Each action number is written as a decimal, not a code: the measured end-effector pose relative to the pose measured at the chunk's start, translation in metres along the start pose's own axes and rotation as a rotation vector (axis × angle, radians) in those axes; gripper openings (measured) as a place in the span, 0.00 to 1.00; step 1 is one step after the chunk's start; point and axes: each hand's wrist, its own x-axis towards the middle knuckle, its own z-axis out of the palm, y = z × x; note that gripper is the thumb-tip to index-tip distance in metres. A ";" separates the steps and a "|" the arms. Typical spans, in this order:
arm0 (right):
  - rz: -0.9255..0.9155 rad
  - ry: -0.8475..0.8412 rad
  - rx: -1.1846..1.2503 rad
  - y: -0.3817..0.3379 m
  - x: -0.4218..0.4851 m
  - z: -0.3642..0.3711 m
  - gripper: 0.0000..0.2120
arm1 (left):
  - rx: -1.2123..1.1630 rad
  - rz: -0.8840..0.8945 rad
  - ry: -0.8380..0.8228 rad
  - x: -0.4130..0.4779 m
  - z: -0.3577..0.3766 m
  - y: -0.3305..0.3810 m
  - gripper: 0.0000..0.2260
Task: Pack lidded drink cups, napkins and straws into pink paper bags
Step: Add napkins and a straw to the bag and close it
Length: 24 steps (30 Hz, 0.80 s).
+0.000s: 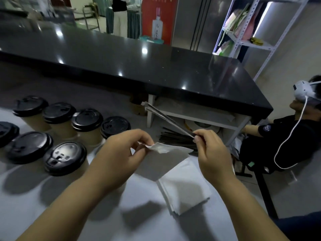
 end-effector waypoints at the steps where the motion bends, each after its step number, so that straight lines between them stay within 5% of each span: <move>1: -0.025 0.016 0.024 -0.014 0.002 0.002 0.07 | 0.005 0.010 0.026 -0.003 -0.014 0.000 0.13; 24: -0.296 -0.007 0.191 -0.372 0.019 0.162 0.06 | 0.376 -0.005 0.349 -0.147 -0.369 -0.147 0.08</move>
